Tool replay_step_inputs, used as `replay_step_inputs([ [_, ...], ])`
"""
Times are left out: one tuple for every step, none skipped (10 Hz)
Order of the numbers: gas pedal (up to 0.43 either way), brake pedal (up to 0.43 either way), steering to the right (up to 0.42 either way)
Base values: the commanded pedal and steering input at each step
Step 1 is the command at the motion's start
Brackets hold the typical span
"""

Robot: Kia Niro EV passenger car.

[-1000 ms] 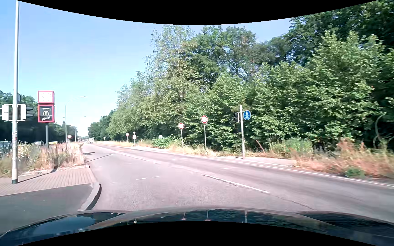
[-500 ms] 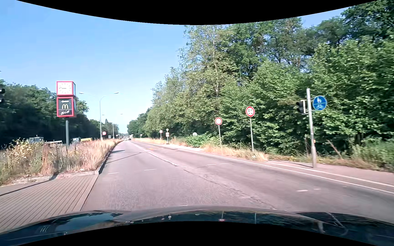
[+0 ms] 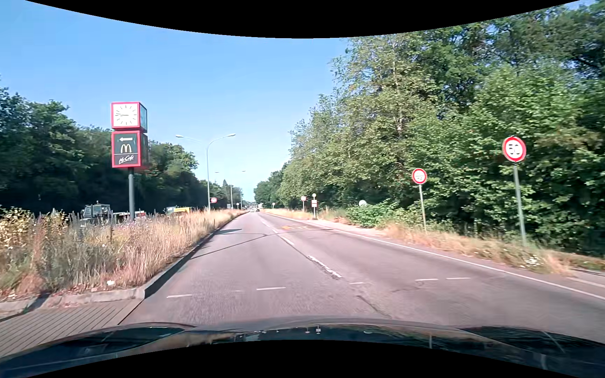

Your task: Follow the waypoints while adhering to traffic rules and regulations

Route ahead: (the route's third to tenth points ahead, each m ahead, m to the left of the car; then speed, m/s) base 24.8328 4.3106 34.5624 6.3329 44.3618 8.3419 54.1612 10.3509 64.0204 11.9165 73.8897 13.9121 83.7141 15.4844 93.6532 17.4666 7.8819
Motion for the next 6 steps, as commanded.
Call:
replay_step_inputs([
  [0.189,0.0,-0.189],
  [0.189,0.0,-0.156],
  [0.157,0.0,-0.124],
  [0.087,0.0,-0.1],
  [0.079,0.0,-0.084],
  [0.079,0.0,-0.075],
])
